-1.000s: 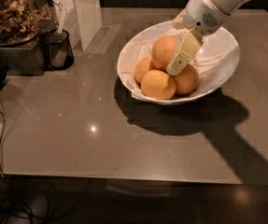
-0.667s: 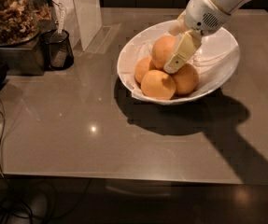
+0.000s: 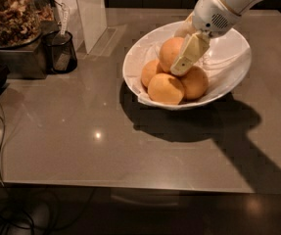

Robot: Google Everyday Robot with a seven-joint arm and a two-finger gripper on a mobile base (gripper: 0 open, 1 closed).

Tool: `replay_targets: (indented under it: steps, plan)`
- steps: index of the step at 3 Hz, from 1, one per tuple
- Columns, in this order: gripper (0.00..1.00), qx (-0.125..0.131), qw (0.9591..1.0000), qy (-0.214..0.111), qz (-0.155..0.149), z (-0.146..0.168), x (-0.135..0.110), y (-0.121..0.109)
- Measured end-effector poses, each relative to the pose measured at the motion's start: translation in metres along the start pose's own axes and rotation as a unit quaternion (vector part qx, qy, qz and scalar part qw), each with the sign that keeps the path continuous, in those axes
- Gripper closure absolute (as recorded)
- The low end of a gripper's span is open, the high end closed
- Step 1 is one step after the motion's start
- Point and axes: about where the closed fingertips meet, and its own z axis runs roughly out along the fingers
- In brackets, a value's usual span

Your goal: Pick orange from white bowl

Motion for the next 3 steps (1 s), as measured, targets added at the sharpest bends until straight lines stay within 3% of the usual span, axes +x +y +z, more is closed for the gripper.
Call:
replay_targets:
  steps: [1,3]
  plan:
    - [0.2,-0.001,1.0,0.0,0.0,0.001,0.0,0.0]
    - [0.25,-0.013,0.9998,-0.007,0.016,0.008,0.012,-0.007]
